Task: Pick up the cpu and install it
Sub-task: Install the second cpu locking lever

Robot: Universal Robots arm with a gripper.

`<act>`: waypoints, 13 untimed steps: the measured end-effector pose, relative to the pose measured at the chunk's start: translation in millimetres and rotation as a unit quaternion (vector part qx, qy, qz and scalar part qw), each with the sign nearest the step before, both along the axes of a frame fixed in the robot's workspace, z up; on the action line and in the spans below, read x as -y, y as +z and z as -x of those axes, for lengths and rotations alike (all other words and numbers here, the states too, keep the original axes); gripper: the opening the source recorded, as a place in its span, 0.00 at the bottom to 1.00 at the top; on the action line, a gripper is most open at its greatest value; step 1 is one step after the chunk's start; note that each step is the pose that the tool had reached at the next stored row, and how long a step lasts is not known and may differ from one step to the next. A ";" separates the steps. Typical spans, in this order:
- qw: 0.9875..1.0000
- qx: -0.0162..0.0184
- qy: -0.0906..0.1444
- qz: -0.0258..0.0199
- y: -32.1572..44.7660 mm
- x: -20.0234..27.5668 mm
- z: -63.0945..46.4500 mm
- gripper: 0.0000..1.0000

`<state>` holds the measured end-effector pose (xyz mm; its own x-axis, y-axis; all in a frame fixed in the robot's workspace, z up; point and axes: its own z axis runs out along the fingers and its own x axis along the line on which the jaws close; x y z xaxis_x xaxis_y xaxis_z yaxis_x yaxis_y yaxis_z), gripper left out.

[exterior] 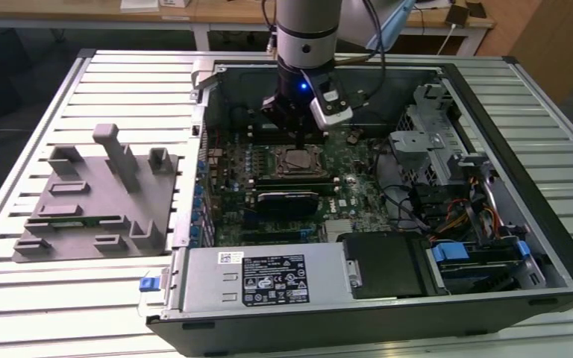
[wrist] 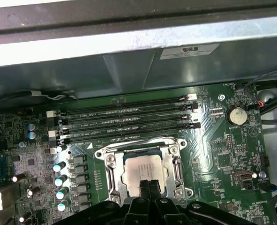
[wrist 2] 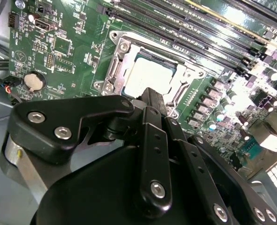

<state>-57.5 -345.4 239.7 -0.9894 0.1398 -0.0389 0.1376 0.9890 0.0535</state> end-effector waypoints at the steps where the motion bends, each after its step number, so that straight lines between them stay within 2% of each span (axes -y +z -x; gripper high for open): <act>1: 1.000 0.000 0.000 0.000 1.3 0.0 0.0 0.11; 8: 1.000 0.000 0.000 0.000 3.9 1.7 0.0 0.11; 13: 1.000 0.000 0.000 0.000 3.9 9.1 0.0 0.11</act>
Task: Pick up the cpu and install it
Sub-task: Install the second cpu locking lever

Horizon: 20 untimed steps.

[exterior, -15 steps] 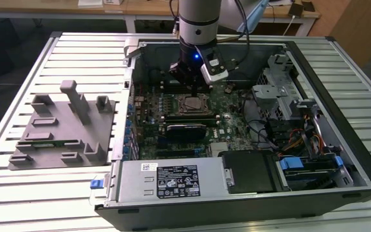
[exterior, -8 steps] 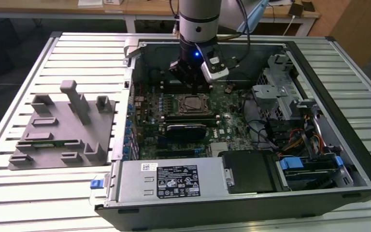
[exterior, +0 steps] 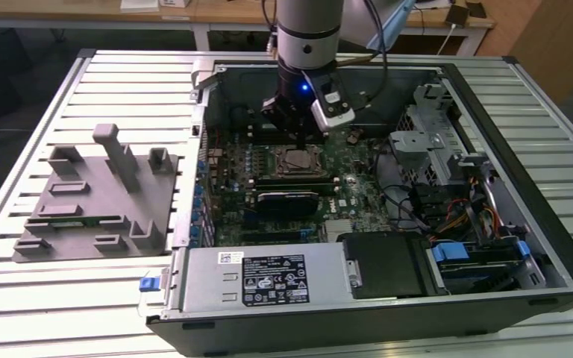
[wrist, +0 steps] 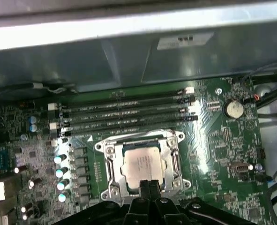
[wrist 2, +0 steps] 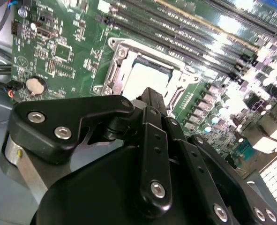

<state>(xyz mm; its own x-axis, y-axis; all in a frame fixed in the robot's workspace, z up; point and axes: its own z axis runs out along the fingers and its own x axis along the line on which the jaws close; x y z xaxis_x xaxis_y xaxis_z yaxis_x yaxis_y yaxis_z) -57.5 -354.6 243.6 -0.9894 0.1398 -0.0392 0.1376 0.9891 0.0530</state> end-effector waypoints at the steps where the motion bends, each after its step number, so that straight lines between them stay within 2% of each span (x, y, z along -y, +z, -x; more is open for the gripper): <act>1: 1.000 0.000 0.000 0.000 0.0 2.0 0.0 0.11; 14: 1.000 0.000 0.000 0.000 -0.4 29.0 0.2 0.11; 17: 1.000 0.000 0.000 0.000 -1.1 33.9 0.8 0.11; 20: 1.000 0.000 0.006 -0.004 -1.8 35.6 2.1 0.11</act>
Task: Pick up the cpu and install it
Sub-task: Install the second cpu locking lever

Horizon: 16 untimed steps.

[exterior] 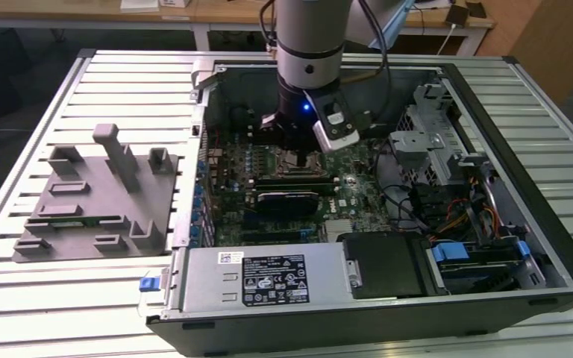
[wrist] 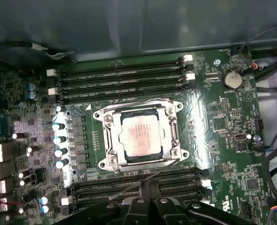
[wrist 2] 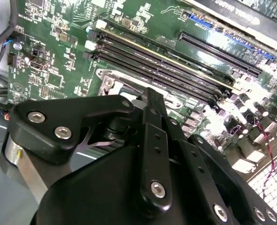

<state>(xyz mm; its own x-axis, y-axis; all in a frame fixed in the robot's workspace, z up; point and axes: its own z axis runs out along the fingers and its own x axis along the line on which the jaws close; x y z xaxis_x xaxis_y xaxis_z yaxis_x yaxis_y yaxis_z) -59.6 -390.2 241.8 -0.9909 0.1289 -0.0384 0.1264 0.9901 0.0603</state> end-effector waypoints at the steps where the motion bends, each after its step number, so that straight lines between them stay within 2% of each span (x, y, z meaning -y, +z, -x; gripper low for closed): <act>1: 1.000 0.000 0.003 0.000 -0.4 0.4 0.6 0.11; 16: 1.000 0.000 0.010 -0.001 -14.2 1.3 19.5 0.11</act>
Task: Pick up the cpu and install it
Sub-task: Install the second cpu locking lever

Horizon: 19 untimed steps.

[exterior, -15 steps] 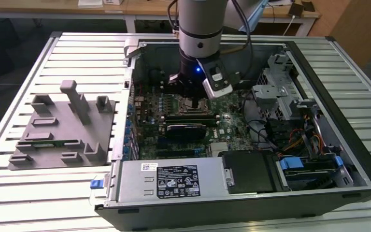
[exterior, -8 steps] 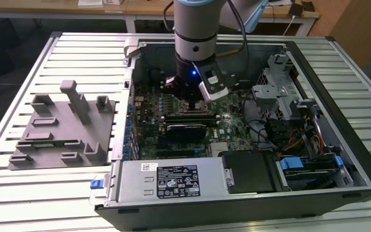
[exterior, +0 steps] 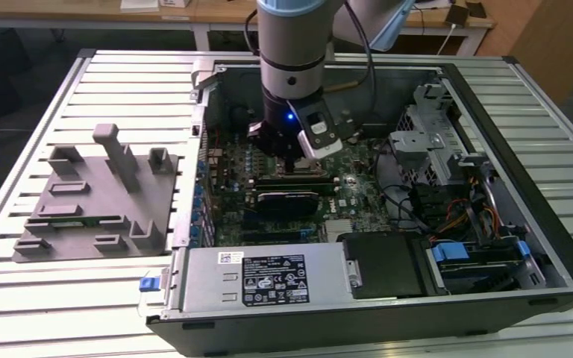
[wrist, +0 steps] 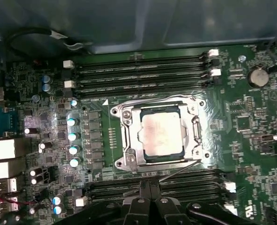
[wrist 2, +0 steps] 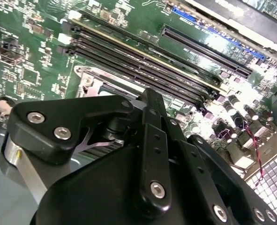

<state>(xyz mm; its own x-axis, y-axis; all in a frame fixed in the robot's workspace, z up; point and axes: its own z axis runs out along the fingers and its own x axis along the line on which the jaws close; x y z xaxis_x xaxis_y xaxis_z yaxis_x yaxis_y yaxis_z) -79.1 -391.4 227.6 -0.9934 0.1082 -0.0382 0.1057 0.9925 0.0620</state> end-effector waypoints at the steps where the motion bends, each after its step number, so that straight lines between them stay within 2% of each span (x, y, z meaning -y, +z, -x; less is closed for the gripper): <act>1: 1.000 0.000 0.000 0.000 -0.7 0.1 1.1 0.11; 11: 1.000 0.000 0.000 -0.004 -7.3 3.0 8.2 0.11; 15: 1.000 0.000 0.002 -0.016 -10.0 5.5 11.3 0.11; 19: 1.000 0.000 0.003 -0.023 -13.0 9.1 13.4 0.11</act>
